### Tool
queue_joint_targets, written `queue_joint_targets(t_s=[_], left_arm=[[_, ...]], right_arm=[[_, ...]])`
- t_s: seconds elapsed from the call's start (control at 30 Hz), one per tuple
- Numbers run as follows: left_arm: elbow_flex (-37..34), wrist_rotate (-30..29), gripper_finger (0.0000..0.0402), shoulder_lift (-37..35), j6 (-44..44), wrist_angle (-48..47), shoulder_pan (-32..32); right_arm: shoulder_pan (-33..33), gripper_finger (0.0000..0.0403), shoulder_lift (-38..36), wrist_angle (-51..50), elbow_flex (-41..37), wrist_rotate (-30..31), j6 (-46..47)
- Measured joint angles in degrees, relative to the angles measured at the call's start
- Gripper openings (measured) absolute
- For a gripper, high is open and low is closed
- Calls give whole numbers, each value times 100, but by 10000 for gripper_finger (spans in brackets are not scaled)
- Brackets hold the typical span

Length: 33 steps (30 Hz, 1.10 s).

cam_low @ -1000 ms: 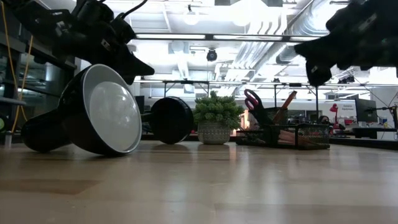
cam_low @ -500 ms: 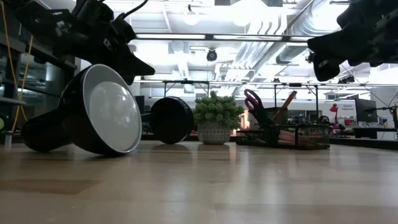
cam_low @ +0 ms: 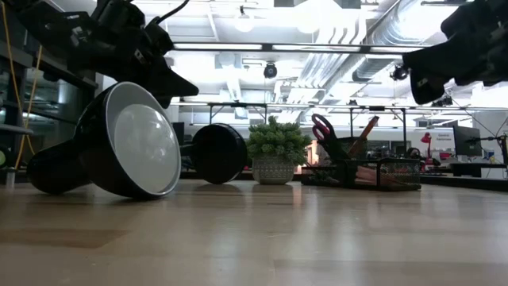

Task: Pick and place office supplies into organizer
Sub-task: Return to Home Position

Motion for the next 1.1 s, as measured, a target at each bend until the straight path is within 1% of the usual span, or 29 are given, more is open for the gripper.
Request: queue_joint_targets(t_s=[0.37, 0.47, 0.97, 1.1], left_arm=[[0, -33, 3, 0, -52, 1, 0], [-1, -46, 3, 0, -57, 0, 0], [0, -57, 3, 0, -62, 55, 0], [-1, -24, 3, 0, -348, 172, 2]], right_arm=[[0, 0, -993, -1147, 0, 30, 43], [0, 0, -1235, -1254, 4, 18, 38], [-13, 0, -1222, -1322, 11, -9, -102], [-11, 0, -1222, -1326, 15, -11, 168]])
